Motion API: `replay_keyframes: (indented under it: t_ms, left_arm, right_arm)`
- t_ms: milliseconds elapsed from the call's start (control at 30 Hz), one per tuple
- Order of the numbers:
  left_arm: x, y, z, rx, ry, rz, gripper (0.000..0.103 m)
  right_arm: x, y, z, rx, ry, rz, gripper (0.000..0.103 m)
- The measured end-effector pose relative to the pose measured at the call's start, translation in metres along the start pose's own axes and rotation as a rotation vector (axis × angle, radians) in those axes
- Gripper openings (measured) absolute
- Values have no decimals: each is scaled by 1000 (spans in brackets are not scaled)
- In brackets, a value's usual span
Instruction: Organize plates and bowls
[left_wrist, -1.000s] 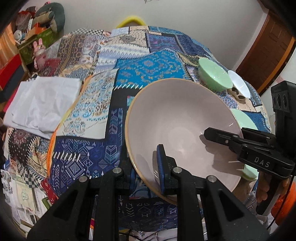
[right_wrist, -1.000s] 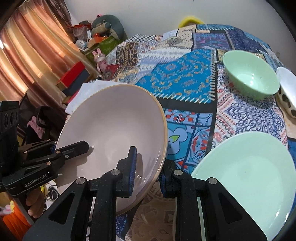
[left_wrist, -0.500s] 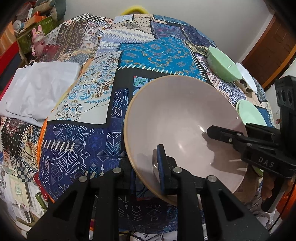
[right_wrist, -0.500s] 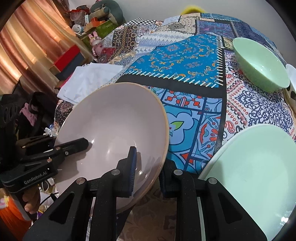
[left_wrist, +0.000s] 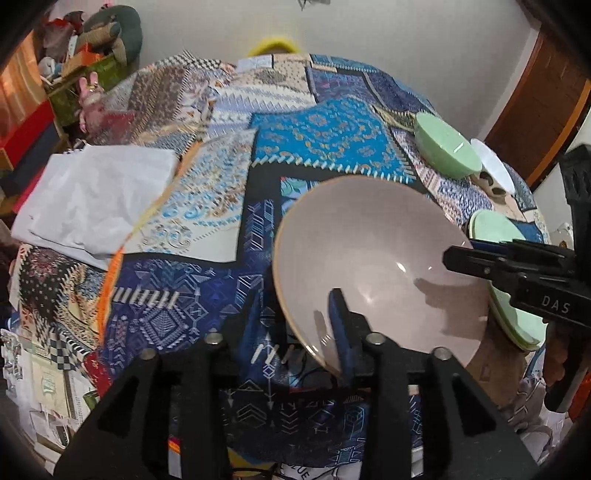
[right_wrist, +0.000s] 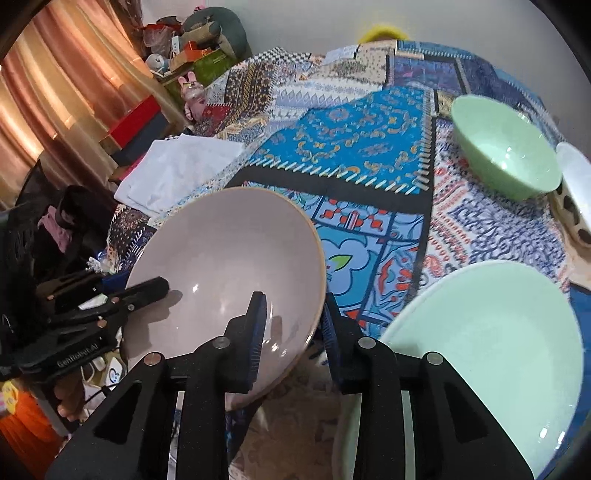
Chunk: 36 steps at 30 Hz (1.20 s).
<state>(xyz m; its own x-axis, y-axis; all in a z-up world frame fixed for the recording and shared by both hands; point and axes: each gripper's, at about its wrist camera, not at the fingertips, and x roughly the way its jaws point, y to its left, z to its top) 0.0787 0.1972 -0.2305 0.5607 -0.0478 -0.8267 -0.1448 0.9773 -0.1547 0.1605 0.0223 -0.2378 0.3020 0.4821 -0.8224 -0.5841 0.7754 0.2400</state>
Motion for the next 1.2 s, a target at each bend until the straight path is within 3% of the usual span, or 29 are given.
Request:
replay_keyframes:
  t_ms: [167, 467, 667, 800, 867, 1200]
  left_arm:
    - [-21, -3, 3, 7, -51, 38, 45]
    - [-55, -41, 23, 71, -131, 2, 53]
    - [-69, -77, 44, 103, -208, -25, 73]
    - [-74, -97, 57, 124, -260, -61, 94]
    - [-75, -109, 66, 130, -289, -70, 97]
    - [-34, -163, 124, 196, -230, -98, 100]
  right_arm:
    - [-26, -6, -2, 3, -65, -1, 29]
    - [-79, -26, -6, 3, -184, -66, 33]
    - [-106, -53, -11, 39, -244, -107, 36]
    - [-118, -72, -14, 58, -268, -138, 39]
    - [-123, -81, -15, 63, -278, -156, 39]
    - [-130, -131, -9, 110, -317, -206, 40]
